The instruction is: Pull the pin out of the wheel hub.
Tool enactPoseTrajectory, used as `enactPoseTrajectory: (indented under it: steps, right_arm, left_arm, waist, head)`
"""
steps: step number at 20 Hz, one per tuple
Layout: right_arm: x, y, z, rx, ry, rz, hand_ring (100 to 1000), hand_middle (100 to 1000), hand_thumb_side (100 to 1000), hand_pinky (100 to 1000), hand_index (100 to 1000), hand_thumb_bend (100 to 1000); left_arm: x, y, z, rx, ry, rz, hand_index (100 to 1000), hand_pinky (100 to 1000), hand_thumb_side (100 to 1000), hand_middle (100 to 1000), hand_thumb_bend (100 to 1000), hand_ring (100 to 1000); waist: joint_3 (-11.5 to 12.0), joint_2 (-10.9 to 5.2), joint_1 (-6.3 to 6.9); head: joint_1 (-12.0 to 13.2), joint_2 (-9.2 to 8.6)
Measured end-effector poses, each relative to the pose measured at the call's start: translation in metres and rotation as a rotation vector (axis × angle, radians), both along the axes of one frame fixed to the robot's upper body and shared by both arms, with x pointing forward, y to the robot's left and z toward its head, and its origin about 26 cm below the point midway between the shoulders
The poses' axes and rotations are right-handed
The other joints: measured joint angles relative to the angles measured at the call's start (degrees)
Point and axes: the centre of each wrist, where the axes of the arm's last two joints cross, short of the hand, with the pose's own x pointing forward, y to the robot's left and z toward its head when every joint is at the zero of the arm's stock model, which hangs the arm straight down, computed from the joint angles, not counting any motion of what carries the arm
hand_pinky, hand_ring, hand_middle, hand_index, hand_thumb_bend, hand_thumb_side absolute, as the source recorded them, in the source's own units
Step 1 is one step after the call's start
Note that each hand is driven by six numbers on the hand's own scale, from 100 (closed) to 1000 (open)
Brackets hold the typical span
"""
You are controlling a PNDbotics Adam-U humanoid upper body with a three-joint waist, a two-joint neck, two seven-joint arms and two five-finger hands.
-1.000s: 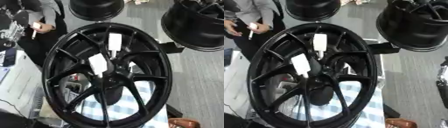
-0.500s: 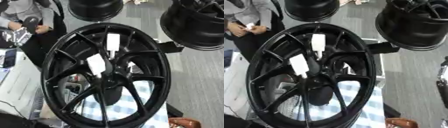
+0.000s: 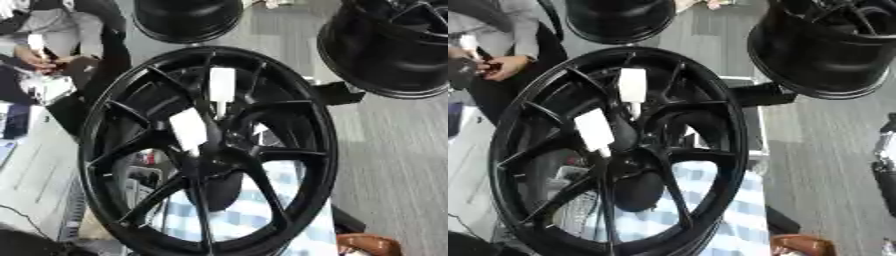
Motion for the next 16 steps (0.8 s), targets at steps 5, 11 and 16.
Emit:
enactPoseTrajectory:
  steps: [5,11,16]
  right_arm:
    - [0.0,0.0,0.0,-0.003,0.002,0.004,614,482,618,763,652,100]
    - [0.0,0.0,0.0,-0.01,0.007,0.012,614,482,622,763,652,100]
    - [0.0,0.002,0.0,-0.011,0.008,0.02,613,481,625,763,652,100]
  left_arm:
    - [0.001,-0.008,0.004,0.114,0.017,-0.016,852,801,395,694,100,746]
    - [0.003,-0.02,0.009,0.233,0.022,-0.033,854,806,414,697,100,752]
    - [0.011,-0.028,0.015,0.334,0.025,-0.055,860,810,436,702,100,756]
  waist:
    - [-0.26,0.0,0.17]
    - [-0.52,0.0,0.64]
    - [-0.6,0.0,0.66]
  head:
    - [0.1,0.0]
    - [0.36,0.0]
    - [0.18,0.0]
